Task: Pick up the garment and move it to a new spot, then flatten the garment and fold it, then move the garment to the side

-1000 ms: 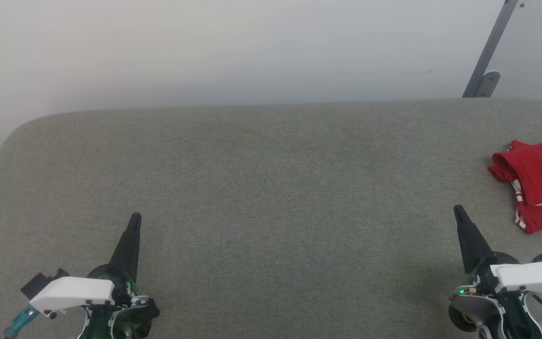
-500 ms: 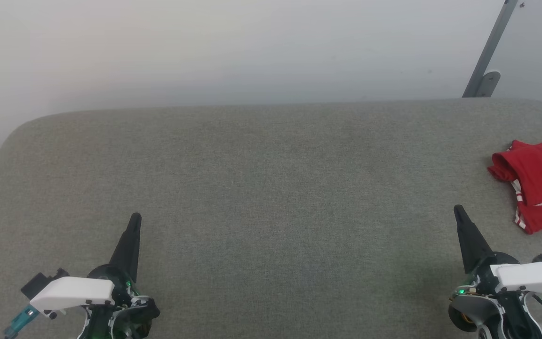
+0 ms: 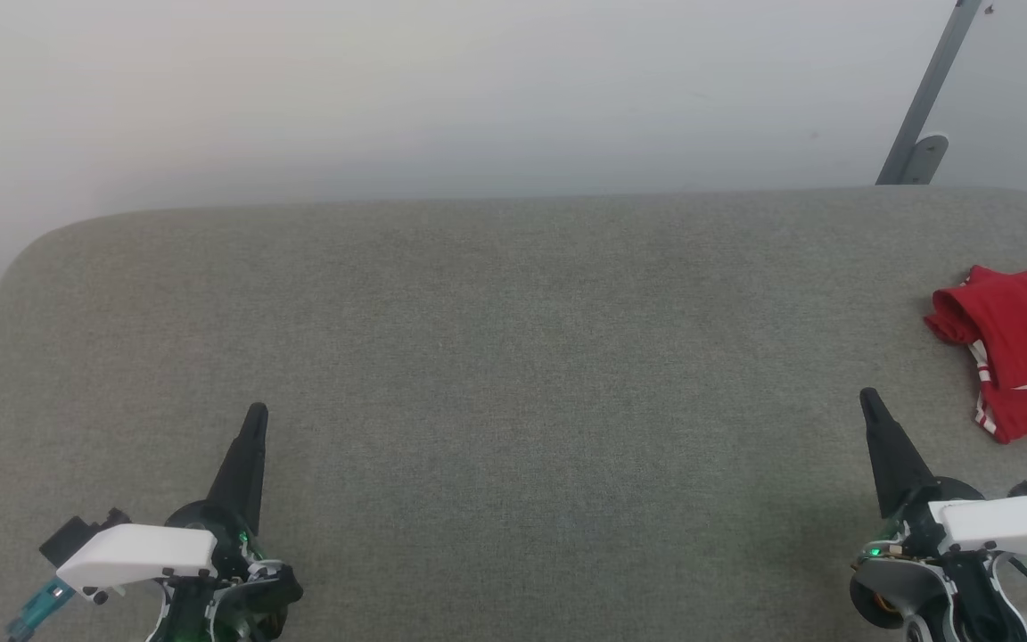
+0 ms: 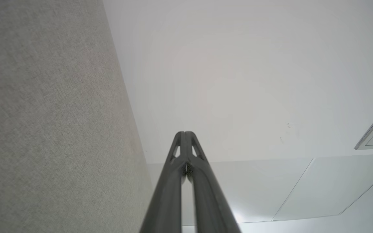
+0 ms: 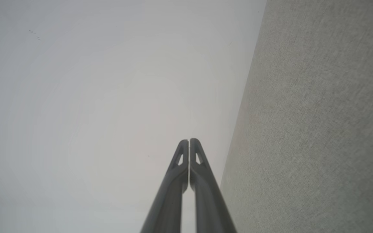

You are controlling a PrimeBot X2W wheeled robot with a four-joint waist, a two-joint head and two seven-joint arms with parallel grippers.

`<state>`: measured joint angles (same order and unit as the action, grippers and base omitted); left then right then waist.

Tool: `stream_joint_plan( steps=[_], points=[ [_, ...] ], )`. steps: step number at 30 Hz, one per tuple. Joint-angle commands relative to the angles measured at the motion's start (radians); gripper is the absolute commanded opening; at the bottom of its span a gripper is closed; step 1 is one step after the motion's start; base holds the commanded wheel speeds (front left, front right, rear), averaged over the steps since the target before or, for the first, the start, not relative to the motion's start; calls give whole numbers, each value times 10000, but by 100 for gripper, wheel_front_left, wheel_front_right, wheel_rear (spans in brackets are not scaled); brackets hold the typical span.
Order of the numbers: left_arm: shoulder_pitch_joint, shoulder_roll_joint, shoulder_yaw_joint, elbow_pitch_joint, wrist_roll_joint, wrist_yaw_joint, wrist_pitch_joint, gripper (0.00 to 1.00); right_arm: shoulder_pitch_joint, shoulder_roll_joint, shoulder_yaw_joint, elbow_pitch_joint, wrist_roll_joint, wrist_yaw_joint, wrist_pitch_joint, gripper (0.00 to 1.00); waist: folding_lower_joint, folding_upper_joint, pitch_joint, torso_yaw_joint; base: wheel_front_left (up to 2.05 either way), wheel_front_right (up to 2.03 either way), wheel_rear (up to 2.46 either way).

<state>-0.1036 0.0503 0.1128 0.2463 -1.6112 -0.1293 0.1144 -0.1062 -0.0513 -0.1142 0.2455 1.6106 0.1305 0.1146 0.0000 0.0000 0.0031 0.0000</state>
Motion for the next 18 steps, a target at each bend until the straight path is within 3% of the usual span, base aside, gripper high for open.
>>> stream_joint_plan(
  steps=[1,18],
  points=[
    [-113,-30,26,-32,-33,-25,29,0,-52,37,-4,-32,44,4,26,0,0,0,0,0,0,0,0],
    [-113,-30,25,-32,-33,-25,29,0,-52,37,-4,-32,44,4,25,0,0,0,0,0,0,0,0]
  ],
)
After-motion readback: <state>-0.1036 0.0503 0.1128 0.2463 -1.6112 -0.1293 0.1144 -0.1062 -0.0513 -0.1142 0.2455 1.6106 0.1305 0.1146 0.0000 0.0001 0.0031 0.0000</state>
